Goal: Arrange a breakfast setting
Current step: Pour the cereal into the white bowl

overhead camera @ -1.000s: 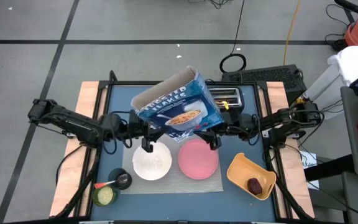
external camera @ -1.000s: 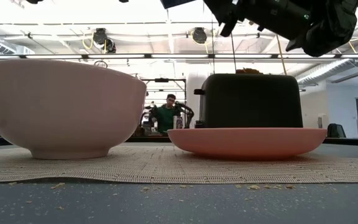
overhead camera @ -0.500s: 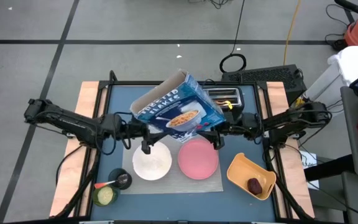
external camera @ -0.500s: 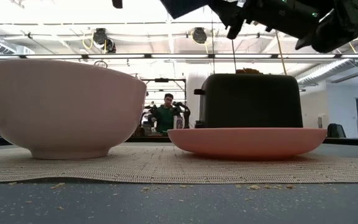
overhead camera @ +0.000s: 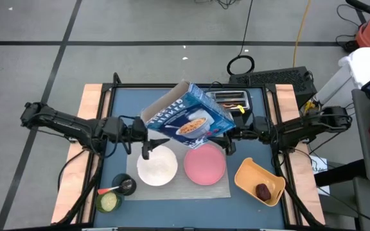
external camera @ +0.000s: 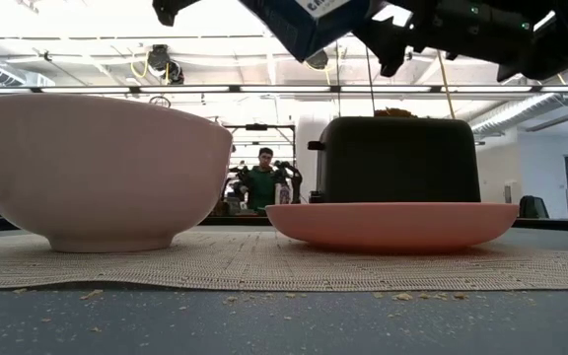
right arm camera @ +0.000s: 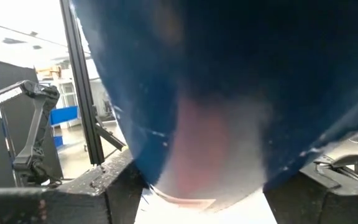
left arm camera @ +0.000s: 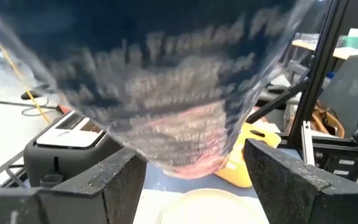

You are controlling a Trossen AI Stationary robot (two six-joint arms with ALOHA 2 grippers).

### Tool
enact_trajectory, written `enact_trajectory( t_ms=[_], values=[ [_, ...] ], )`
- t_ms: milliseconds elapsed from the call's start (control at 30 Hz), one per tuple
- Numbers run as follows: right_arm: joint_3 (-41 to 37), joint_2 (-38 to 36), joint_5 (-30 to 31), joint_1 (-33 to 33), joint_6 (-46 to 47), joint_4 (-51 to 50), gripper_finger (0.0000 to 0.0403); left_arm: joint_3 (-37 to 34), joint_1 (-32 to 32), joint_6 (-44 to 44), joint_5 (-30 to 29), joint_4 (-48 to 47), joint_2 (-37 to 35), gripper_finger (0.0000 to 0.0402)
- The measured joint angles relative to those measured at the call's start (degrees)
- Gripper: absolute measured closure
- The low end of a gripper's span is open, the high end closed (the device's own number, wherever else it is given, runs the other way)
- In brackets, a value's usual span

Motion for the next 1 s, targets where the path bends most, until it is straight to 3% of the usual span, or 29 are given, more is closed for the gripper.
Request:
enact_trajectory(
  t_ms=[400,767,1000],
  values=[
    [-0.06,0.00,-3.36,0.00,0.08,-1.15,0.0144,0.07,-0.02,0.09,-0.11,-4.37,-0.04,0.0130],
    [-0.11,-0.04,-6.21,0.07,0.04,-5.95,0.0145,0.09,-0.83,-5.11,-0.04,-22.33,0.00,0.0130],
    [-0.11,0.07,-9.53,0.08,0.05,-8.56,0.0145,0.09,-1.63,-14.00,-0.07,-39.36,-1.94,0.0130]
  ],
)
